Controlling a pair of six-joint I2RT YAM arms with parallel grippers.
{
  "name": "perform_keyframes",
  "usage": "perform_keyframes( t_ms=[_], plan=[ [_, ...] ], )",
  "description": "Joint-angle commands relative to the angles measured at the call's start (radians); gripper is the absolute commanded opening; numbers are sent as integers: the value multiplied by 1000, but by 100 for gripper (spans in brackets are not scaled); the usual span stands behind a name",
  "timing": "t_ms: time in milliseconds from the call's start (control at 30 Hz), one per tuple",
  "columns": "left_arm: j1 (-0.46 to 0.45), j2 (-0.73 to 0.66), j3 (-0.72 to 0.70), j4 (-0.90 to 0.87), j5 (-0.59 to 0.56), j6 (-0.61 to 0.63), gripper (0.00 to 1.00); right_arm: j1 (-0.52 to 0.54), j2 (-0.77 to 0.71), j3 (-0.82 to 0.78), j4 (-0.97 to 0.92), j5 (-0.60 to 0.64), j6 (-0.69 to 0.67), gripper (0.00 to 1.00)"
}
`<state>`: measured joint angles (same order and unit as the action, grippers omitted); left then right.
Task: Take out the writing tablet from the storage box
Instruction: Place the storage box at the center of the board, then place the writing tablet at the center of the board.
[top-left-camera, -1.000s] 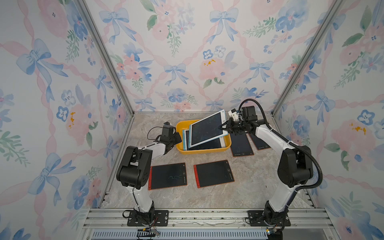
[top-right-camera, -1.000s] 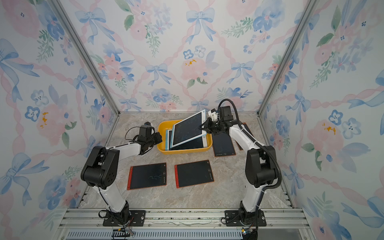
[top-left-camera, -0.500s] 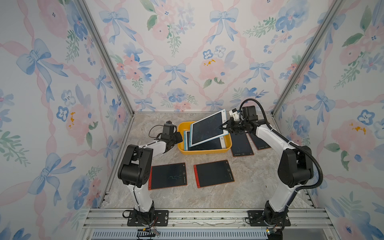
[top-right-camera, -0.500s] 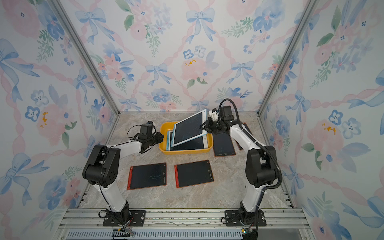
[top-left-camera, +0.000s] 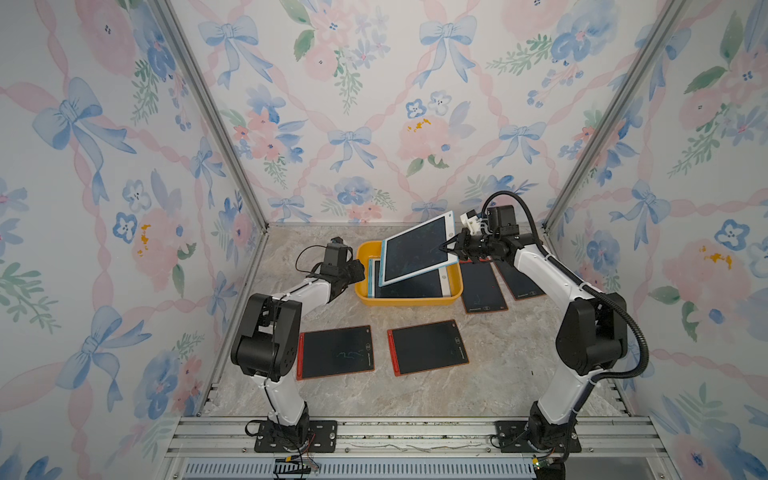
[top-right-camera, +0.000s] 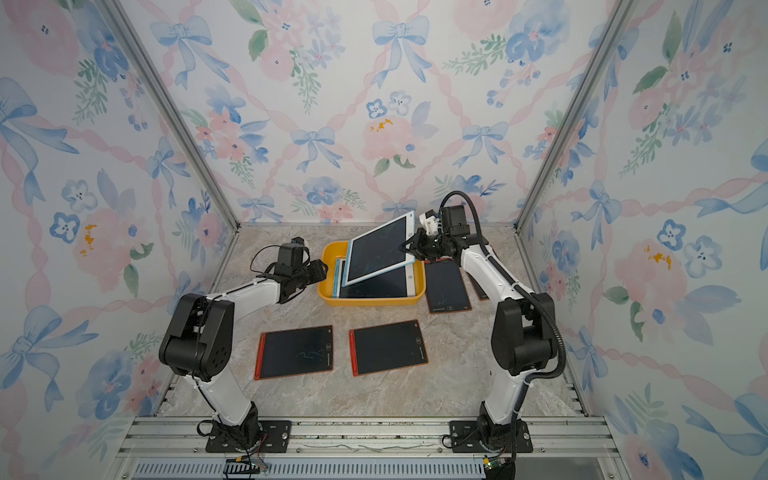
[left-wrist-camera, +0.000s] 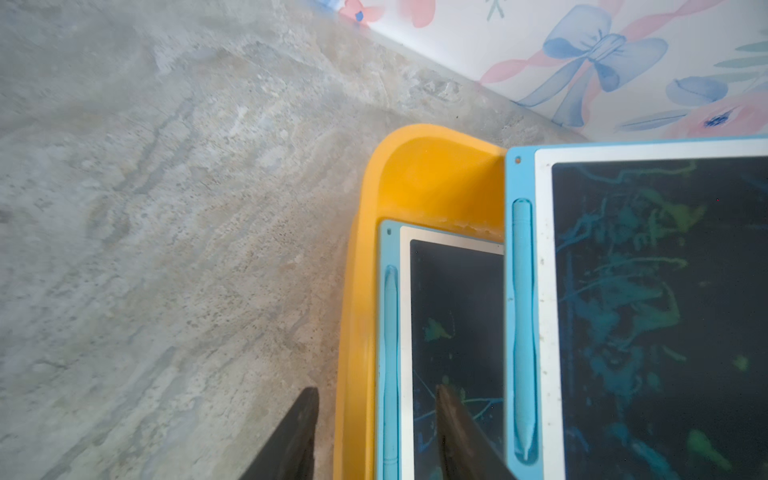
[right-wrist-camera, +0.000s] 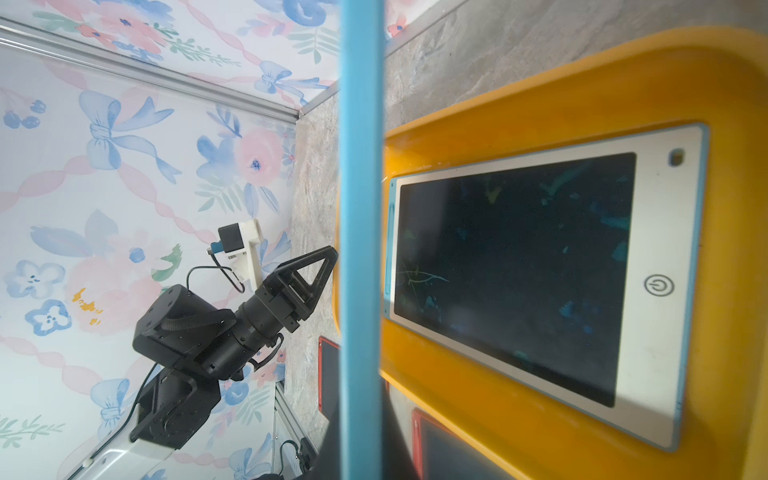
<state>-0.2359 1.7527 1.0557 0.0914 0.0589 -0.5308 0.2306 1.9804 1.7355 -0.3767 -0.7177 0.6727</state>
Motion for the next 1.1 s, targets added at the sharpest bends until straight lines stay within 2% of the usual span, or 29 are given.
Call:
perform_keyframes(
  t_ms=[0,267,467,767,933,1067],
  plan=[
    [11,-74,6,-54,-65,29,50,-7,-31,65,6,-6,-10,3],
    [56,-172,-6,-85,-78,43,54,15,-7,164,9,-15,26,2],
    [162,-270,-7,-146,-91,71,56,93,58,262,66,-26,103,2],
    [380,-417,-46,-197,-45,72,58,275,263,384,388,18,392,2],
    [471,-453,-53,-208,-14,75,58,372,399,444,577,87,574,2],
    [520,-462,-57,-207,16,79,58,439,498,498,646,141,659,2]
  ],
)
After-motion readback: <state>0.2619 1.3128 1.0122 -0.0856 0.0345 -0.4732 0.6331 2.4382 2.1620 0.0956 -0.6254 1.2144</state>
